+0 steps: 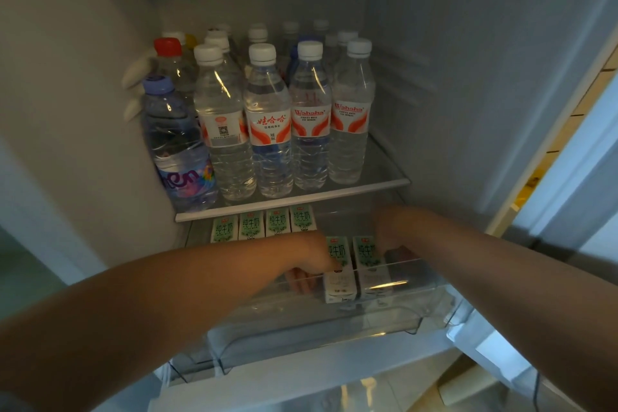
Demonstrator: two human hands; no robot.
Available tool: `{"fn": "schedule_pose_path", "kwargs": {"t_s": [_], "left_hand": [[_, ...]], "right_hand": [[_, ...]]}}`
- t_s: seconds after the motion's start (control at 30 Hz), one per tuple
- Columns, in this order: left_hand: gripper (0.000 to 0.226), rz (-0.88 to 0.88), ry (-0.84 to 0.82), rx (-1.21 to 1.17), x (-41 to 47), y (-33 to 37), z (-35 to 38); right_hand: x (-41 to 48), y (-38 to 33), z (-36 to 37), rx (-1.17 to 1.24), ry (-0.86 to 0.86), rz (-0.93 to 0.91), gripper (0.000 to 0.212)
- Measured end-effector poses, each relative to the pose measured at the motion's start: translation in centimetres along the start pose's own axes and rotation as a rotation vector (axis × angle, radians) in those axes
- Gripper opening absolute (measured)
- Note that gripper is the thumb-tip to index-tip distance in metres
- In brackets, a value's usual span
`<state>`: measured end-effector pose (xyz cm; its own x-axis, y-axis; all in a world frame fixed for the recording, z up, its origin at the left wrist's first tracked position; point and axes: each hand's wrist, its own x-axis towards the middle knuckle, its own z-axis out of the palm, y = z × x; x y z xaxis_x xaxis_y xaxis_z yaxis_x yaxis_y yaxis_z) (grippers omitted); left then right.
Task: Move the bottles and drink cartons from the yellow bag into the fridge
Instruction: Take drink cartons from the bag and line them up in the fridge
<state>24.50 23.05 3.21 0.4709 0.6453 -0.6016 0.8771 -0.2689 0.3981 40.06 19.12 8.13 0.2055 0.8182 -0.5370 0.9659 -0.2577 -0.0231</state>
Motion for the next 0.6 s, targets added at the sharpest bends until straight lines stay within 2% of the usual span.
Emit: {"fn": "schedule_pose_path", "kwargs": {"t_s": [0.07, 0.13, 0.2, 0.27, 0.37, 0.6], "left_hand": [[0.039, 0.067, 0.044, 0.216, -0.2, 0.4, -0.5], [0.037, 0.138, 0.044, 0.394, -0.6, 1.1, -0.8], [0.036, 0.191, -0.014, 0.483, -1.0, 1.6, -0.6], [0.041, 0.233, -0.054, 0.554, -0.9, 1.6, -0.2], [0.058, 0.264, -0.039, 0.599, -0.8, 1.5, 0.1], [0.048, 0.316, 0.049, 0.56, -0.7, 1.1, 0.3]], "right_hand": [[-0.1, -0.4, 0.0, -0.079, 0.011, -0.081, 0.038], [-0.1, -1.0, 0.4, -0.158, -0.071, -0.144, 0.035], [0.2, -1.5, 1.0, -0.259, -0.149, -0.171, 0.035], [0.6, -1.7, 1.6, -0.331, -0.198, -0.19, 0.044], [1.3, -1.8, 2.3, -0.393, -0.221, -0.188, 0.067], [2.9, -1.4, 3.4, -0.522, -0.102, -0.258, 0.094]]}}
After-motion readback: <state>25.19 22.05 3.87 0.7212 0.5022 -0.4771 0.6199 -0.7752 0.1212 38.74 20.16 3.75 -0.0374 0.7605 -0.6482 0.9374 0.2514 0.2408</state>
